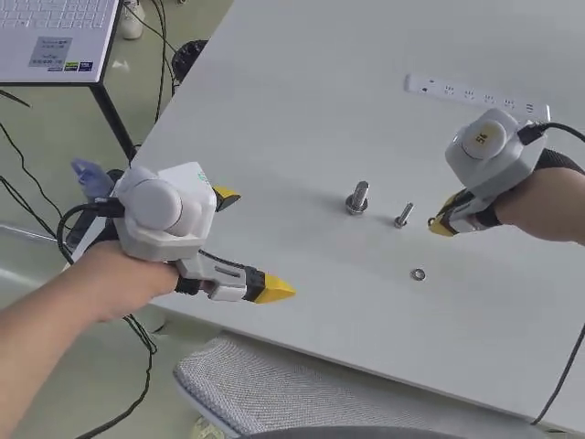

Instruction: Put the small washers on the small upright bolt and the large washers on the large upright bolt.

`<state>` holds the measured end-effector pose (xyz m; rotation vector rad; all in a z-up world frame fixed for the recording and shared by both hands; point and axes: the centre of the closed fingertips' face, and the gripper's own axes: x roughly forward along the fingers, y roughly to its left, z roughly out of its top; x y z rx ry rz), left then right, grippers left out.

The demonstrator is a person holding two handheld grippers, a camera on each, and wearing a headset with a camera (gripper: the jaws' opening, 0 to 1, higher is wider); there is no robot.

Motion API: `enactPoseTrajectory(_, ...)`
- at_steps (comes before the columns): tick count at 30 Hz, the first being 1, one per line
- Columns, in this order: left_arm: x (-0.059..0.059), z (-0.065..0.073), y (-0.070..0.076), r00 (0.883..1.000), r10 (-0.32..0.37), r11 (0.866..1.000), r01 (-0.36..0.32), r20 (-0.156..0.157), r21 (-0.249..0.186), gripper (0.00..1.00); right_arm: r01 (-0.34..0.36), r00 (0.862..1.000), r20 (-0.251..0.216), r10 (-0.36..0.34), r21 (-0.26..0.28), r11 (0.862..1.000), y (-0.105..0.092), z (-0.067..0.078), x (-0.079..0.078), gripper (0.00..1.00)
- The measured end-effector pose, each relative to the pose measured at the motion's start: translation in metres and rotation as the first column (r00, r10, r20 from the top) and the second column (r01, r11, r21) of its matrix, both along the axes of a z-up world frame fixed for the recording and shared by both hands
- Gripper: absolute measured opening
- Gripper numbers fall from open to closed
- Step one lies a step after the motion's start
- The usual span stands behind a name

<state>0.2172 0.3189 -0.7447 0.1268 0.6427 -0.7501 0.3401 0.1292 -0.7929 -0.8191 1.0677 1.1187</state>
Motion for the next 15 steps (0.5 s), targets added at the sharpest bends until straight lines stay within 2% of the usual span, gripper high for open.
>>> enactPoseTrajectory(13,-0.003,-0.005,-0.002,1.000,0.007,1.000,-0.007,-0.010,-0.007,0.94,-0.011,1.000,0.012,0.011,0.007,1.000,0.010,-0.002,0.016,0.12)
enactPoseTrajectory(15,-0.003,-0.005,-0.003,1.000,0.006,1.000,-0.006,-0.011,-0.007,0.94,-0.009,1.000,0.016,0.009,0.008,1.000,0.011,-0.005,0.022,0.12)
